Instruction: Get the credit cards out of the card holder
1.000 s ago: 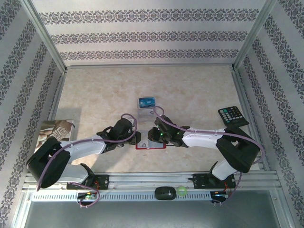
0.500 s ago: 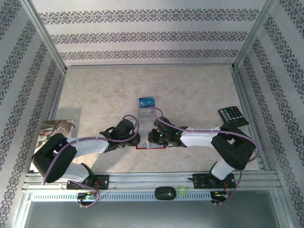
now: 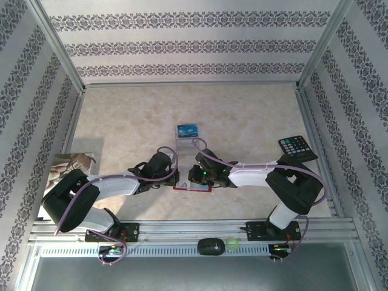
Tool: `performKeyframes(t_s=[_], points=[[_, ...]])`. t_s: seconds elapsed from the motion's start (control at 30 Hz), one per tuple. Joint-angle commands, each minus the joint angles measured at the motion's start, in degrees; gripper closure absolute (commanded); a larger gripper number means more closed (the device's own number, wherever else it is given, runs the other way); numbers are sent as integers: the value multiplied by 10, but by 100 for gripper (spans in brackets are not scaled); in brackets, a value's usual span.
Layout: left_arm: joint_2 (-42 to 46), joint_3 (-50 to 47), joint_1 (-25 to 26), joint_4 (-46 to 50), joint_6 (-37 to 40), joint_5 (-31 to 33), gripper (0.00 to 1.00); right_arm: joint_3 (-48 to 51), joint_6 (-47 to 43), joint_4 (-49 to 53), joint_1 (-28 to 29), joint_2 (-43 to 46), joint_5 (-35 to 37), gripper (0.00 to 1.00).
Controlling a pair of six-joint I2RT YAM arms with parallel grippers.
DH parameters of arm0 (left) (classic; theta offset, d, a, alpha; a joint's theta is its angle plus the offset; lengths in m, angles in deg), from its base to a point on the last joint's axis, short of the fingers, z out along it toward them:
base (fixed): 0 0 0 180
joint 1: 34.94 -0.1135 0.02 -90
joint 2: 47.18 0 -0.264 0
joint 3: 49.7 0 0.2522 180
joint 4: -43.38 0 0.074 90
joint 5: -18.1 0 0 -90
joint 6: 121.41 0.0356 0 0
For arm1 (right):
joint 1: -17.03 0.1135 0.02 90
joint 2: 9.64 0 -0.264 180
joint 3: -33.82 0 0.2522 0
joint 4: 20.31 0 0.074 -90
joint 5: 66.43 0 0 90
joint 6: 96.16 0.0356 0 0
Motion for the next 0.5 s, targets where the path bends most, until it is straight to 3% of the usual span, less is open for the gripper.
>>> performKeyframes(t_s=[0.0, 0.07, 0.47], points=[[-14, -21, 9, 12, -14, -16, 92, 7, 12, -35, -2, -15, -14, 94], [-7, -24, 10, 15, -16, -12, 92, 13, 13, -33, -3, -7, -5, 100], [18, -33, 9, 27, -19, -2, 92, 64, 9, 48, -6, 82, 48, 100]])
